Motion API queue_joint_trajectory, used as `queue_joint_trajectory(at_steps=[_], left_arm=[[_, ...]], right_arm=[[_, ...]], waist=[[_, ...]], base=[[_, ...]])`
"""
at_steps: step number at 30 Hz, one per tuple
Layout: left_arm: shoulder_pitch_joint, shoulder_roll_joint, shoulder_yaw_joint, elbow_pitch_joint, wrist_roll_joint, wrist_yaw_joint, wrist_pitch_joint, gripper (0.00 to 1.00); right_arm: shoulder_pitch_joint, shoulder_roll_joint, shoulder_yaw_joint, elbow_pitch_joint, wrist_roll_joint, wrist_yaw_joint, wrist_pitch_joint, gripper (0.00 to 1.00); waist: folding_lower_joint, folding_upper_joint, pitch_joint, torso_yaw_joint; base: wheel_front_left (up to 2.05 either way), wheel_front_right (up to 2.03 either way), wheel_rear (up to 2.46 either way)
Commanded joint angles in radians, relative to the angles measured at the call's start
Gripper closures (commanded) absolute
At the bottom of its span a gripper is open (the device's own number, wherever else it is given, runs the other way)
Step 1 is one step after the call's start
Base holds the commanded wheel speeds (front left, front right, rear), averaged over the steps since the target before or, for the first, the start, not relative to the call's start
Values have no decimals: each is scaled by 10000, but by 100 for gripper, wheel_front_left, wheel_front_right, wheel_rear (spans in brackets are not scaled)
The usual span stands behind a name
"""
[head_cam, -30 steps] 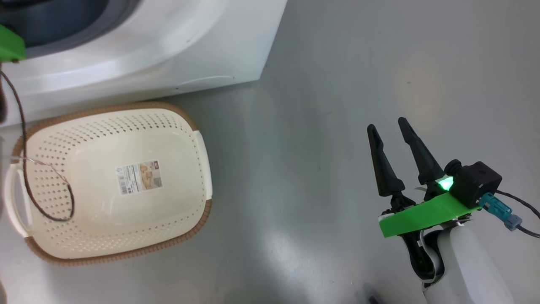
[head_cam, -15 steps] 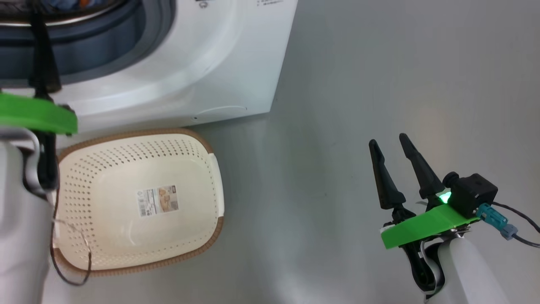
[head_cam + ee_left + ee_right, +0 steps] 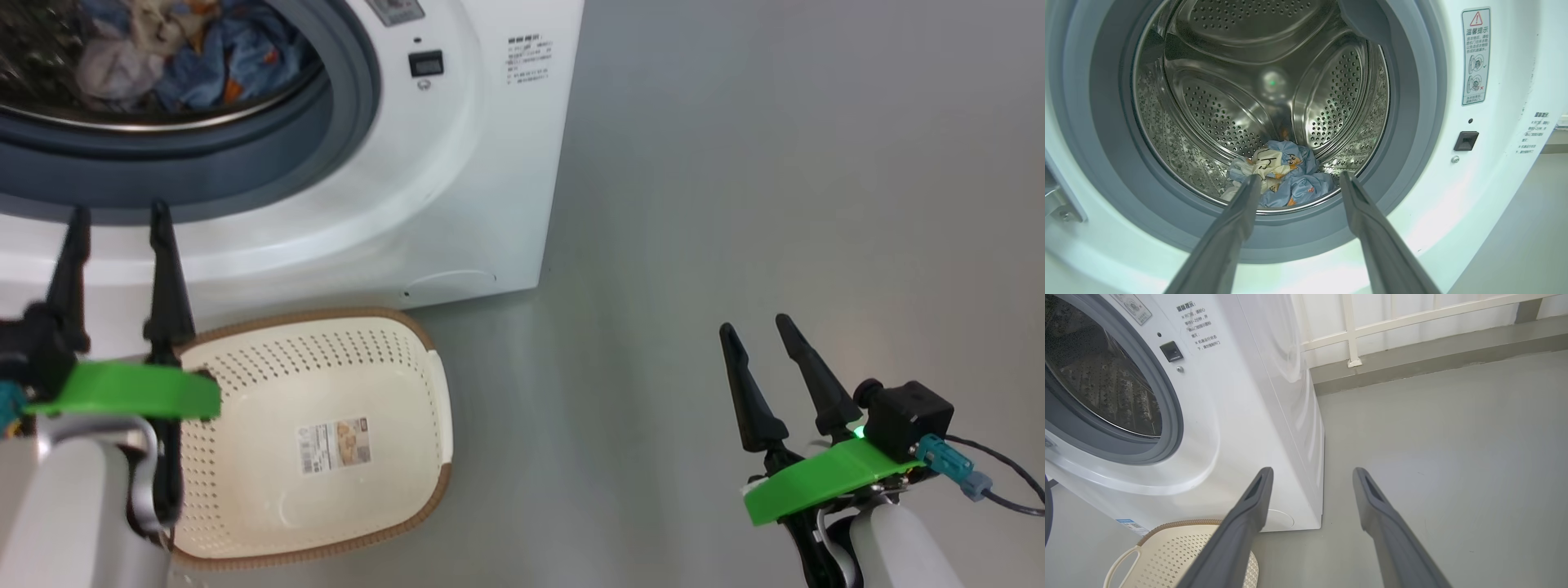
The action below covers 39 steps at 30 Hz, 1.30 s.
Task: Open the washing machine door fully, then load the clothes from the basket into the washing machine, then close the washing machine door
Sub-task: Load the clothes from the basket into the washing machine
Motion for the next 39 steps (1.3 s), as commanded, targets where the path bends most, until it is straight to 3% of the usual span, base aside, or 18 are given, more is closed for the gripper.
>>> queue_joint_trajectory(at_steps=[1,18,39], left_arm=[[393,217,426,-487,251,125,-51,0],[4544,-1035,1632,-2439,1517,404,-51,0],[6369,-1718,2333,-2918,2251,270,-51,0]], right_arm=[[217,22,188,-176,-72,16,-48,0],[946,22,205,-318,-725,16,-48,0],[1466,22,77,-379,-882,16,-48,0]], waist=[[0,-1,-492,100],[0,-1,-2137,56],[0,-1,-3040,246]], base=[[0,0,0],[0,0,0],[0,0,0]])
